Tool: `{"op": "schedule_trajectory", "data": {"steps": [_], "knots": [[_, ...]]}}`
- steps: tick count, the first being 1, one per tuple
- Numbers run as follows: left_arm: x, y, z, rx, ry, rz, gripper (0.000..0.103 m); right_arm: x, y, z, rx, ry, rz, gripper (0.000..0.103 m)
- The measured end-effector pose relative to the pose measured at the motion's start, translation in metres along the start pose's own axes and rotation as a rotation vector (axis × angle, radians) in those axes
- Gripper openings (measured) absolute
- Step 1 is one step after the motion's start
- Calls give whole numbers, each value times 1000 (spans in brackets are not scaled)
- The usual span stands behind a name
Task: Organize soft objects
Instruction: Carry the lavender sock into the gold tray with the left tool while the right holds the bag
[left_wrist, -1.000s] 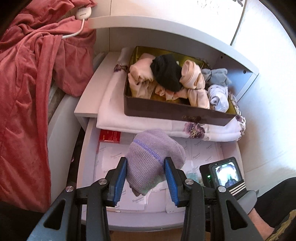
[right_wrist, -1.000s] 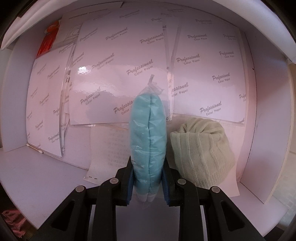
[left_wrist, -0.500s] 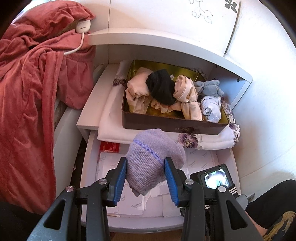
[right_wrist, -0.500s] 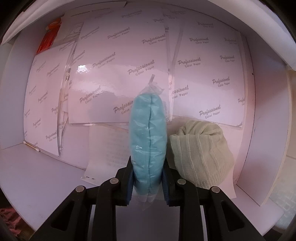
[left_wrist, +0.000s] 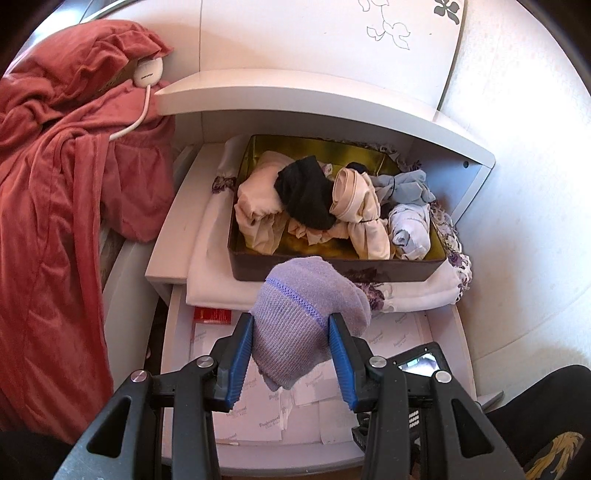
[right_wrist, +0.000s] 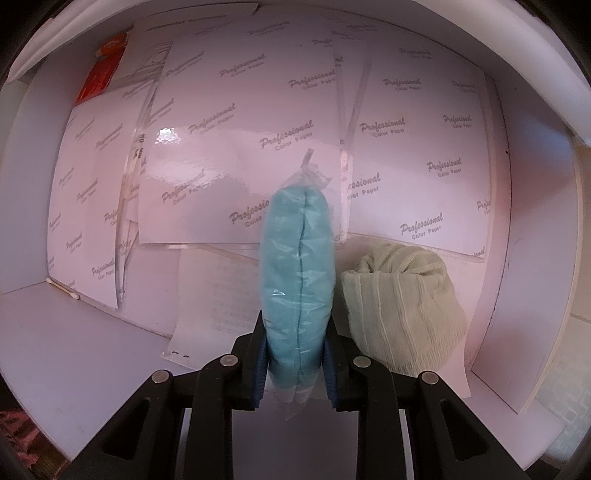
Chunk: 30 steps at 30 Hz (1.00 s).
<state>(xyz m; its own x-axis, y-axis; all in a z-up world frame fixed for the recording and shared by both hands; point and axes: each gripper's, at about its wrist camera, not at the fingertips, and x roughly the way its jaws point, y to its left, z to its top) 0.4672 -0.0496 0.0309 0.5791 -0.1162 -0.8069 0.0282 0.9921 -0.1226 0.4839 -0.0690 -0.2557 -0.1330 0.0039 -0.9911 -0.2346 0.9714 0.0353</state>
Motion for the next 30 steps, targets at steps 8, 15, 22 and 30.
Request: {"op": "schedule_trajectory", "data": {"steps": [8, 15, 22, 30], "knots": [[9, 11, 40, -33, 8, -41, 41, 1, 1, 0, -11, 1, -1, 25], [35, 22, 85, -110, 56, -113, 41, 1, 1, -1, -13, -1, 4, 25], [86, 17, 97, -109, 170, -94, 41, 0, 1, -1, -16, 0, 10, 25], [120, 14, 96, -86, 221, -63, 41, 0, 2, -1, -26, 2, 5, 25]]}}
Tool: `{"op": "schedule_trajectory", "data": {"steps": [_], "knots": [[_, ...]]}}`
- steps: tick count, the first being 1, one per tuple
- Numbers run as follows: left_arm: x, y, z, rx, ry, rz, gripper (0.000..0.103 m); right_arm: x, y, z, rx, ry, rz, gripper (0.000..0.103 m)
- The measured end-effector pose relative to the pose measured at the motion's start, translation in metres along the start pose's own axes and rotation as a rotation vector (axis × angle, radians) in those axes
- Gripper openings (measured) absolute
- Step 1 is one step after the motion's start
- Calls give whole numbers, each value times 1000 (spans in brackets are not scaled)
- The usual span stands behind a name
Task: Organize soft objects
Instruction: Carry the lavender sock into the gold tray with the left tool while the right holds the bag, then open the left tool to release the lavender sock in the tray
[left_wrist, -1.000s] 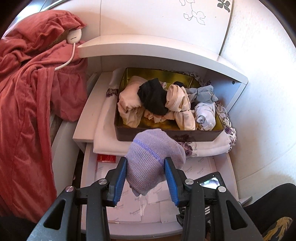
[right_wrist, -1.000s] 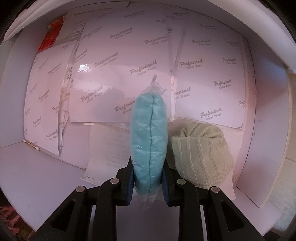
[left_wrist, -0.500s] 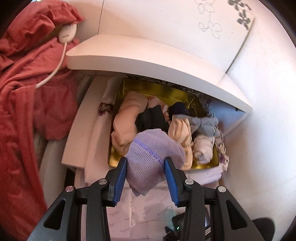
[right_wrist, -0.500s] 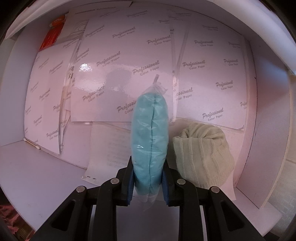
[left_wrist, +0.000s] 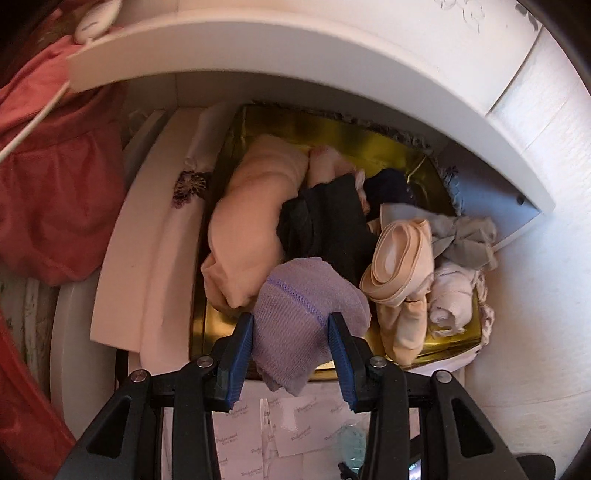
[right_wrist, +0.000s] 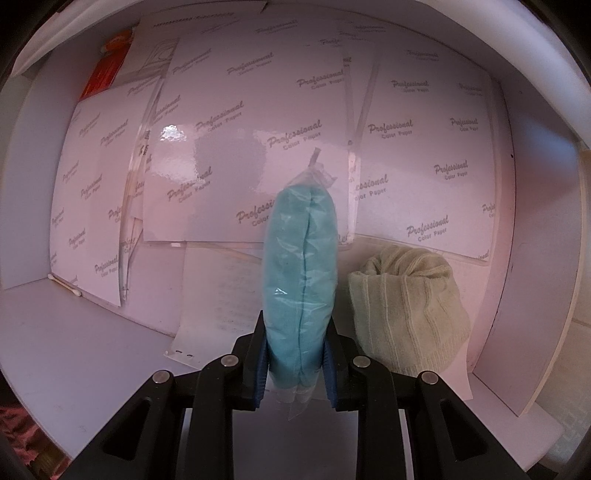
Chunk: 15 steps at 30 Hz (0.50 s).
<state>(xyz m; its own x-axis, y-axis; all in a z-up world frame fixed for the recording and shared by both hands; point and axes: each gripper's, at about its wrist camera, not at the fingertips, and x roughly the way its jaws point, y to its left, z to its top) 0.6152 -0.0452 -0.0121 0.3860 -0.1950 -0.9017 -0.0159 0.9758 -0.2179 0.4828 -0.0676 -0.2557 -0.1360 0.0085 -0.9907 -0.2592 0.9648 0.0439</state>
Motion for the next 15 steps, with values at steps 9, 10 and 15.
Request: {"op": "schedule_trajectory", "data": {"steps": [9, 10, 15], "knots": [[29, 11, -9, -22, 65, -1, 43, 0, 0, 0, -1, 0, -1, 25], [26, 13, -9, -26, 63, -5, 43, 0, 0, 0, -1, 0, -1, 25], [5, 21, -8, -32, 9, -15, 52, 0, 0, -1, 0, -1, -1, 25]]}}
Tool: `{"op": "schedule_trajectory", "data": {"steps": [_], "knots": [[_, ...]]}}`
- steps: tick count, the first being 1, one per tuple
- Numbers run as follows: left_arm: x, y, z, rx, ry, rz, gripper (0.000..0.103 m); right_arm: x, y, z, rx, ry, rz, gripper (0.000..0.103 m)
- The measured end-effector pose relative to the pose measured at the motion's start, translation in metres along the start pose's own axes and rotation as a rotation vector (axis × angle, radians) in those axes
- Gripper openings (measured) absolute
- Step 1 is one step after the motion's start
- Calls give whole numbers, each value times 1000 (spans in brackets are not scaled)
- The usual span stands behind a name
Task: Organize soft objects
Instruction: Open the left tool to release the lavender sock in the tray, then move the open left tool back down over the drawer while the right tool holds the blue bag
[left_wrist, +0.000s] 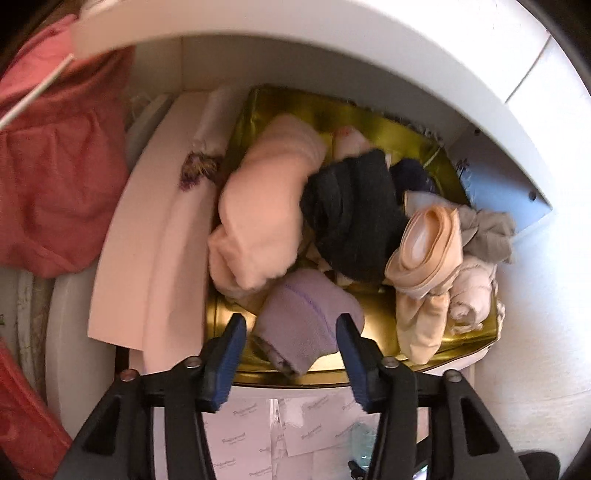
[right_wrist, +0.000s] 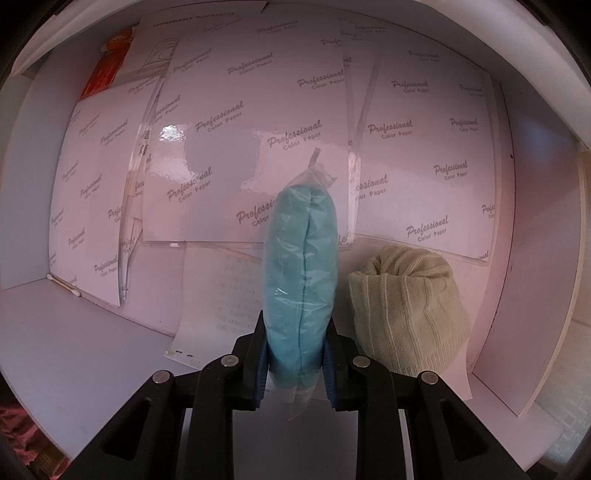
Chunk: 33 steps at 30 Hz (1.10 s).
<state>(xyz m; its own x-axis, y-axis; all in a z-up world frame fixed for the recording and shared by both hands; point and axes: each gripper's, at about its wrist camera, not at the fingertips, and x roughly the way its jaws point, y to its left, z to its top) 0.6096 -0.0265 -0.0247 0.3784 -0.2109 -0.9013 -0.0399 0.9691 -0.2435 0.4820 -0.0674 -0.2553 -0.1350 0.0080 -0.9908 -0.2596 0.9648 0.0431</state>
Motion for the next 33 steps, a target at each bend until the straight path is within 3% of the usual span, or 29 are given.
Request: {"op": "schedule_trajectory", "data": {"steps": [4, 10, 19, 33], "knots": [[-22, 7, -6, -16, -56, 24, 52, 0, 0, -1, -1, -1, -3, 25], [-44, 10, -32, -51, -78, 47, 52, 0, -1, -1, 1, -3, -4, 25], [-71, 6, -77, -26, -125, 65, 52, -1, -2, -1, 6, -5, -5, 25], [-56, 9, -132, -40, -34, 98, 52, -2, -2, -1, 10, -6, -6, 25]]}}
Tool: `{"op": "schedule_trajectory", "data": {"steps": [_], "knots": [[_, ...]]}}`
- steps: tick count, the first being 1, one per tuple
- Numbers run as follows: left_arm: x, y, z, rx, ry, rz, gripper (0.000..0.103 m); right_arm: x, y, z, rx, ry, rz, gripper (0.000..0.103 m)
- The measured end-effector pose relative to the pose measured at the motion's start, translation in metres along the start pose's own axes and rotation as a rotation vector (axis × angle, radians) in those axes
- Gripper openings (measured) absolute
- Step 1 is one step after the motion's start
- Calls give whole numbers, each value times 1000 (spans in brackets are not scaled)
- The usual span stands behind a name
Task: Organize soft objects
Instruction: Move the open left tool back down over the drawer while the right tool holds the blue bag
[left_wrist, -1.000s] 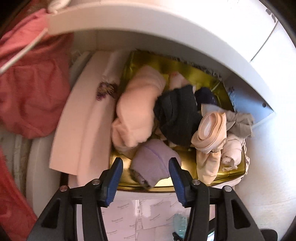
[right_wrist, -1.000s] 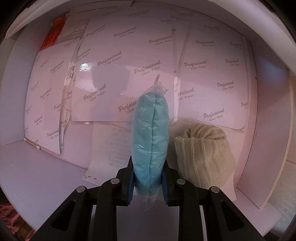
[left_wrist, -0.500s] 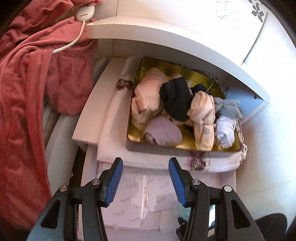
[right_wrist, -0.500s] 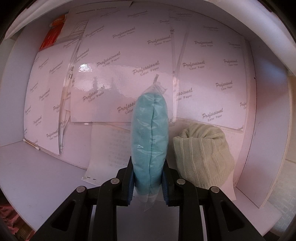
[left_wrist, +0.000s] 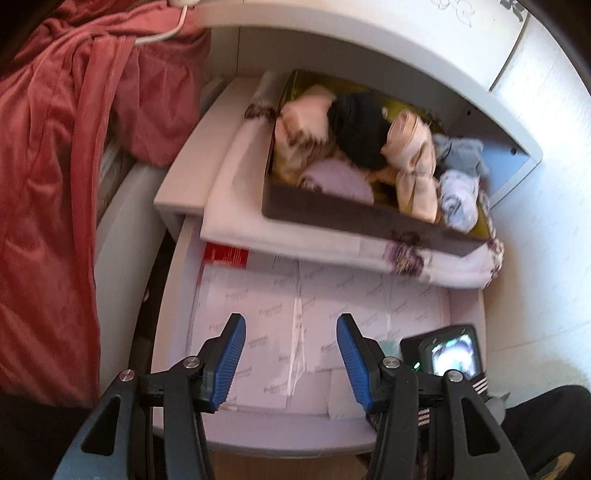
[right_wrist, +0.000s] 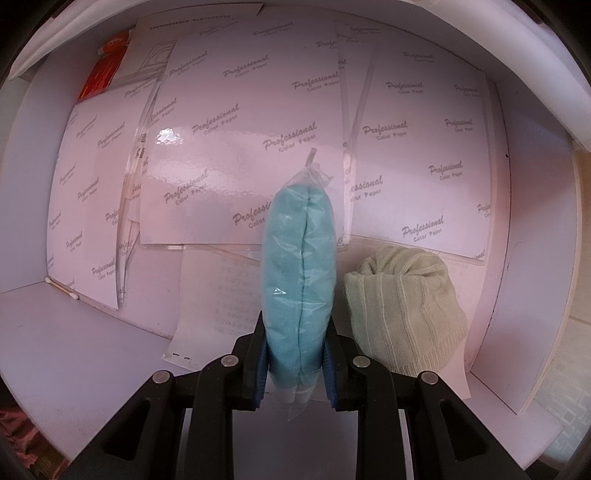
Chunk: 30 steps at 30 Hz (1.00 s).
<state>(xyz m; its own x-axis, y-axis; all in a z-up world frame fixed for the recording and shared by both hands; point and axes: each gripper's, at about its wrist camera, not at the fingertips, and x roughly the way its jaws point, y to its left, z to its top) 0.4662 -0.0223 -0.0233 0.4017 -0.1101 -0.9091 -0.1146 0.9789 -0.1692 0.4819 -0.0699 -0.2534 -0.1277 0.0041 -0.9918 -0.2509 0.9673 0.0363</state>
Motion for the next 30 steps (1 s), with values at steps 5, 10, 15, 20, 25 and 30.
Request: {"op": "schedule_trajectory", "data": {"steps": [5, 10, 15, 20, 25, 30], "knots": [[15, 4, -11, 2, 42, 17, 52, 0, 0, 0, 0, -1, 0, 25], [34, 11, -22, 9, 77, 58, 52, 0, 0, 0, 0, -1, 0, 25], [48, 17, -28, -14, 120, 70, 52, 0, 0, 0, 1, -1, 0, 25], [61, 17, -34, -7, 176, 72, 52, 0, 0, 0, 2, -1, 0, 25], [74, 14, -41, 15, 229, 77, 52, 0, -1, 0, 6, -2, 2, 25], [82, 10, -43, 28, 263, 75, 52, -1, -3, -1, 9, -3, 5, 25]]}}
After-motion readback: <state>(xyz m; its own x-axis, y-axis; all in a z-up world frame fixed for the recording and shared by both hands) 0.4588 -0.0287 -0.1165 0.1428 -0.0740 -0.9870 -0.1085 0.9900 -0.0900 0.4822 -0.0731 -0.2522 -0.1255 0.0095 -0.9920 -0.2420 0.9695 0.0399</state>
